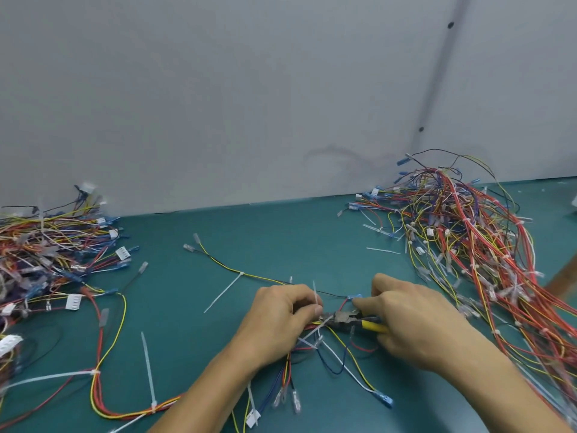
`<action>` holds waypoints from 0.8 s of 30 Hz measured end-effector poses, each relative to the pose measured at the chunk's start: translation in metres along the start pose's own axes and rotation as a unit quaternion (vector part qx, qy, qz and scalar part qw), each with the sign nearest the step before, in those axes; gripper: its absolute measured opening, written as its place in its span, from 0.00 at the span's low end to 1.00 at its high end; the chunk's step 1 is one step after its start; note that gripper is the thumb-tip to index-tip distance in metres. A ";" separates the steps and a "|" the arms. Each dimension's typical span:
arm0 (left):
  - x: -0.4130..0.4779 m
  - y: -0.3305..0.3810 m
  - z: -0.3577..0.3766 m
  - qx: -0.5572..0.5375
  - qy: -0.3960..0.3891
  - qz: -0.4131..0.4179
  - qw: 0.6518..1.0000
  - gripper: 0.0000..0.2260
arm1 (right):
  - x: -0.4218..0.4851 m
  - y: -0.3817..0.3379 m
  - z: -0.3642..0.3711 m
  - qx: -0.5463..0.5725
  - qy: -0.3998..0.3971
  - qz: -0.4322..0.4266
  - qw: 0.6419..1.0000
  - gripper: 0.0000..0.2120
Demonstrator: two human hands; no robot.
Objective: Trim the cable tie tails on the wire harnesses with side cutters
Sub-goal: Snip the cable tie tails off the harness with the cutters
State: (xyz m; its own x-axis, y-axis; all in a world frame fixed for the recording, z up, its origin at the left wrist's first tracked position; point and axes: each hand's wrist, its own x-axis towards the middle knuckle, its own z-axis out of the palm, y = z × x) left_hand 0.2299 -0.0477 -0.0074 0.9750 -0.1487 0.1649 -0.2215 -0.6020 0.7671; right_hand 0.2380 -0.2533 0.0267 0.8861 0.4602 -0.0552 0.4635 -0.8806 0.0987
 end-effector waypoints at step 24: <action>0.001 -0.004 0.002 -0.020 -0.006 0.015 1.000 0.10 | 0.006 0.008 0.003 0.001 0.004 -0.044 0.999 0.12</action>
State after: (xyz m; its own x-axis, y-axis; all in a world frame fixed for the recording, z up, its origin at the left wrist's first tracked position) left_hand 0.2321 -0.0469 -0.0113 0.9678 -0.1759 0.1800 -0.2490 -0.5655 0.7862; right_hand 0.2469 -0.2577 0.0247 0.8422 0.5364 -0.0546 0.5392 -0.8373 0.0911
